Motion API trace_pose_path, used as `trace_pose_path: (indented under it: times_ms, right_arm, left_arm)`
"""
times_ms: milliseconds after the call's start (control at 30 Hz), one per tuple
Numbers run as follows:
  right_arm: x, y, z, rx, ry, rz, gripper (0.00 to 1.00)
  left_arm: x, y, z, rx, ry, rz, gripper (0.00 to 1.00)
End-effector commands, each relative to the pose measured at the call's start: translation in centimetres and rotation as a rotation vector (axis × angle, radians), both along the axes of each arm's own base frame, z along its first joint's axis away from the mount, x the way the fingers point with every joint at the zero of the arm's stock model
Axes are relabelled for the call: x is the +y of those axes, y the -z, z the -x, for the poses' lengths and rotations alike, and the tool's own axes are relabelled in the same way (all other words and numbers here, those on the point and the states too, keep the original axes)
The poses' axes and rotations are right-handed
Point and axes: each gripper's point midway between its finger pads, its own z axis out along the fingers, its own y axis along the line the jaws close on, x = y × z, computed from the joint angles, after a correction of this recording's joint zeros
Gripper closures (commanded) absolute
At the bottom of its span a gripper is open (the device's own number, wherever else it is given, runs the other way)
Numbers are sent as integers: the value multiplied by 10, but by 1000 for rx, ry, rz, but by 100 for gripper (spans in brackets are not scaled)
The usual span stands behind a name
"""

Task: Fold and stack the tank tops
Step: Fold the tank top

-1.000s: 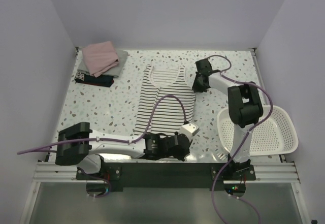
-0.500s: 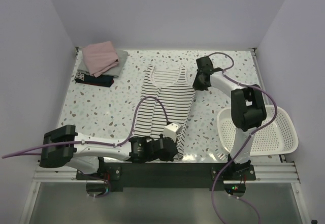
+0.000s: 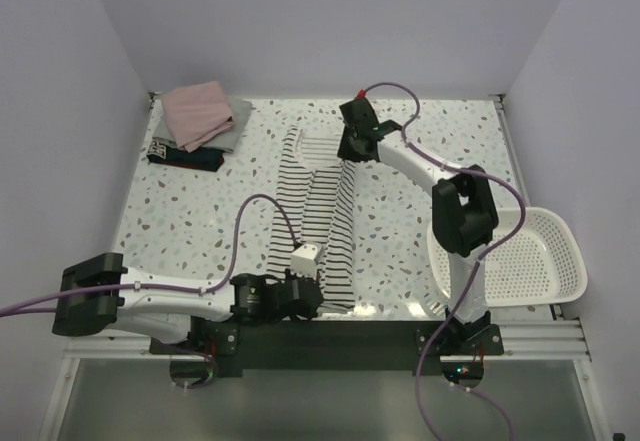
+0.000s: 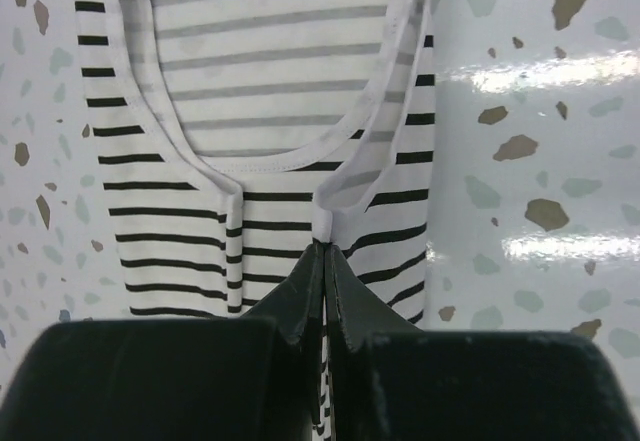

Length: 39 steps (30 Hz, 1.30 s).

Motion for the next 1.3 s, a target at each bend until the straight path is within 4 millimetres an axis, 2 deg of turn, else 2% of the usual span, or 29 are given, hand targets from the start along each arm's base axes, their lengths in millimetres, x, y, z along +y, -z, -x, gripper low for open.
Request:
trace_pose_path:
  times_ms: [0, 33, 133, 400, 767, 833, 867, 900, 933, 1000, 1033, 1167, 1200, 1233, 1267]
  right_arm:
    - [9, 11, -14, -11, 40, 16, 100]
    - [18, 7, -15, -21, 29, 8, 100]
    - [32, 13, -17, -24, 21, 4, 100]
    - [62, 13, -21, -38, -10, -6, 100]
    - [69, 28, -21, -19, -16, 5, 100]
    - [71, 28, -22, -23, -22, -5, 94]
    - [74, 27, -22, -22, -34, -16, 84]
    - [75, 24, -21, -29, -41, -25, 79]
    - [77, 19, -22, -45, -52, -37, 69]
    - [79, 10, -23, -62, -66, -48, 62]
    - [79, 3, -23, -73, -72, -48, 58]
    - [76, -24, -22, -100, -92, -43, 52]
    - [75, -27, -18, -99, -95, -41, 52]
    - [70, -41, -14, -112, -88, -42, 52]
    - [67, -43, -9, -109, -86, -43, 52]
  left_arm:
    - [22, 6, 1, 21, -67, -28, 100]
    - [26, 7, 1, 27, -81, -30, 100]
    - [40, 9, 1, 33, -103, -73, 100]
    - [53, 15, 7, 63, -108, -126, 100]
    - [58, 22, 12, 88, -98, -158, 100]
    - [58, 21, 12, 88, -97, -161, 97]
    - [58, 18, 11, 86, -102, -157, 93]
    - [58, 15, 9, 77, -110, -153, 79]
    - [60, 12, 8, 71, -115, -151, 73]
    - [58, 1, 4, 48, -128, -130, 61]
    - [57, -6, 2, 38, -124, -114, 59]
    - [49, -39, -7, -11, -137, -59, 56]
    - [51, -47, -15, -41, -162, -57, 55]
    - [54, -55, -22, -57, -179, -61, 55]
    - [50, -68, -32, -76, -189, -35, 55]
